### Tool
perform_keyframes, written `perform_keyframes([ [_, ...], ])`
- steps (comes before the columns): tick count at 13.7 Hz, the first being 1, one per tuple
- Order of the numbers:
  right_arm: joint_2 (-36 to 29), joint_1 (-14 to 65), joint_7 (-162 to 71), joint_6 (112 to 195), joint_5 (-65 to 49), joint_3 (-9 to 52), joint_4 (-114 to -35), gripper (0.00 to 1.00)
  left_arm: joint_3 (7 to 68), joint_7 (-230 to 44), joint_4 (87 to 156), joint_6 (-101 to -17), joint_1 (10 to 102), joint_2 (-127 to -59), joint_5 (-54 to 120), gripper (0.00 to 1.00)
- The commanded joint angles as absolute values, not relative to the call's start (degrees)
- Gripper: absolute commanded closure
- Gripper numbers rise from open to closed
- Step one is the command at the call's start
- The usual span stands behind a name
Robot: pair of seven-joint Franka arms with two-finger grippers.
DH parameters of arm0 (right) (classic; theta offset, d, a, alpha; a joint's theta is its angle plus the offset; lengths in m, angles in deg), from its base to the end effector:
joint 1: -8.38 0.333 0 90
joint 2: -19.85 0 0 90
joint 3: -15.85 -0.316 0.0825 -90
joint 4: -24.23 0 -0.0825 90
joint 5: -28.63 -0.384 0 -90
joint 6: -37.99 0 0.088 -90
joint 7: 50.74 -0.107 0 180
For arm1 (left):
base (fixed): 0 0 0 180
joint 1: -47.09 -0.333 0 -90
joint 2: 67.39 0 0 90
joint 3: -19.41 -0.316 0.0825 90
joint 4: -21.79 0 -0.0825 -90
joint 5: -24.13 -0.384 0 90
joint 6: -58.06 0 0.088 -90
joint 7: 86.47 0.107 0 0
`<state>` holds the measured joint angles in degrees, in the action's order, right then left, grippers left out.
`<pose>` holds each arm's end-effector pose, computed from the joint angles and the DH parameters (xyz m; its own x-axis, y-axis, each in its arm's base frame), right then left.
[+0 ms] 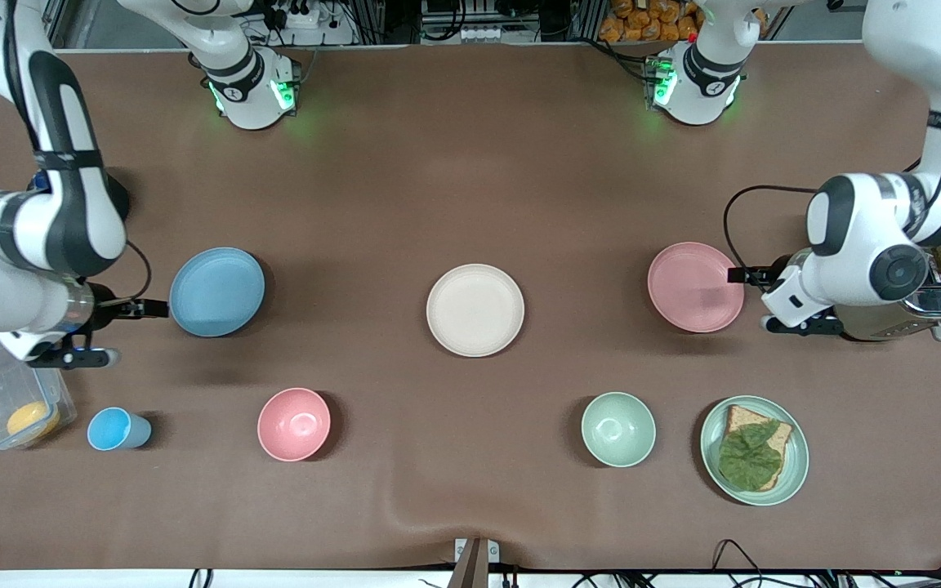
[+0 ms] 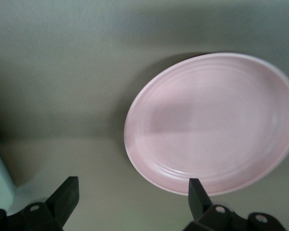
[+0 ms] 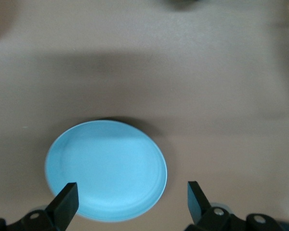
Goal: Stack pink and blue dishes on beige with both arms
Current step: 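Reach the right gripper to the blue plate while the left gripper reaches the pink plate, then grip the blue plate with the right gripper while the left gripper grips the pink plate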
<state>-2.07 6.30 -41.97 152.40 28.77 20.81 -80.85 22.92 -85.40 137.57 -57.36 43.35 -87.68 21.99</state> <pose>0.6091 -0.0724 0.3074 0.9751 0.0332 -0.2193 0.0342 -0.9994 0.0008 0.5575 0.0048 0.2506 0.9354 -0.0349 -0.3519 -0.0365 -0.9993 0.0019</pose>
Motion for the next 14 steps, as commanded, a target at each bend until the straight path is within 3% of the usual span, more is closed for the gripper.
perform_keyframes([
  [1, -1.9, 1.9, -34.5, 156.9, 28.7, 20.1, -85.5, 0.00, 23.5, -81.0, 137.5, -61.2, 40.8, -91.3, 24.2, 0.00],
  [6, -9.6, -2.7, -23.6, 158.7, 20.9, 20.1, -85.5, 0.00, 23.6, -70.6, 137.5, -62.8, 37.1, -95.4, 32.7, 0.01],
  [8, -10.8, -2.8, -23.1, 158.4, 19.9, 20.1, -85.4, 0.00, 23.6, -70.6, 137.5, -62.8, 37.0, -95.8, 32.7, 0.42],
  [9, -10.8, -2.8, -23.1, 158.4, 19.9, 20.1, -85.4, 0.00, 23.6, -70.6, 137.5, -62.8, 37.0, -96.1, 32.8, 0.55],
  [11, -11.3, -2.8, -23.1, 158.4, 19.5, 20.0, -85.4, 0.00, 23.6, -70.6, 137.5, -62.8, 36.7, -96.7, 32.8, 0.77],
  [12, -11.7, -2.7, -23.1, 158.4, 18.7, 19.9, -85.3, 0.00, 23.6, -70.6, 137.4, -62.8, 36.8, -96.8, 32.8, 0.82],
  [13, -11.8, -2.6, -23.0, 158.3, 18.5, 19.9, -85.4, 0.00, 23.6, -70.4, 137.4, -62.8, 36.7, -96.7, 32.8, 0.97],
  [14, -12.3, -2.7, -22.7, 158.1, 18.5, 19.9, -85.4, 0.00, 23.7, -70.4, 137.3, -62.3, 37.0, -96.5, 32.8, 1.00],
])
